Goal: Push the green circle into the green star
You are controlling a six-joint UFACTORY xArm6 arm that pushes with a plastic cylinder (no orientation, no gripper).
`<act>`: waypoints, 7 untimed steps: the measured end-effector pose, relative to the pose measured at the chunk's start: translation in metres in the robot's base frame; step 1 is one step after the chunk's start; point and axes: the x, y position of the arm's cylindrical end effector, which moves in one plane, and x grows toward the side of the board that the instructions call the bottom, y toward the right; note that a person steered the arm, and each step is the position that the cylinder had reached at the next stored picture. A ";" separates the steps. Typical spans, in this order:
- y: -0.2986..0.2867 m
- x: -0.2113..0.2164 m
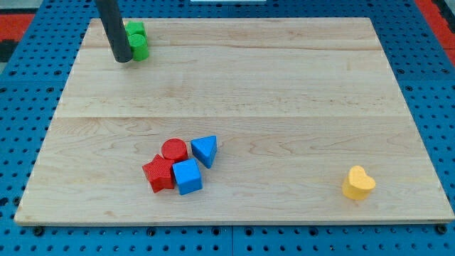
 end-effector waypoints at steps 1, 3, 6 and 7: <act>0.000 0.000; 0.000 -0.004; 0.002 -0.014; 0.056 0.024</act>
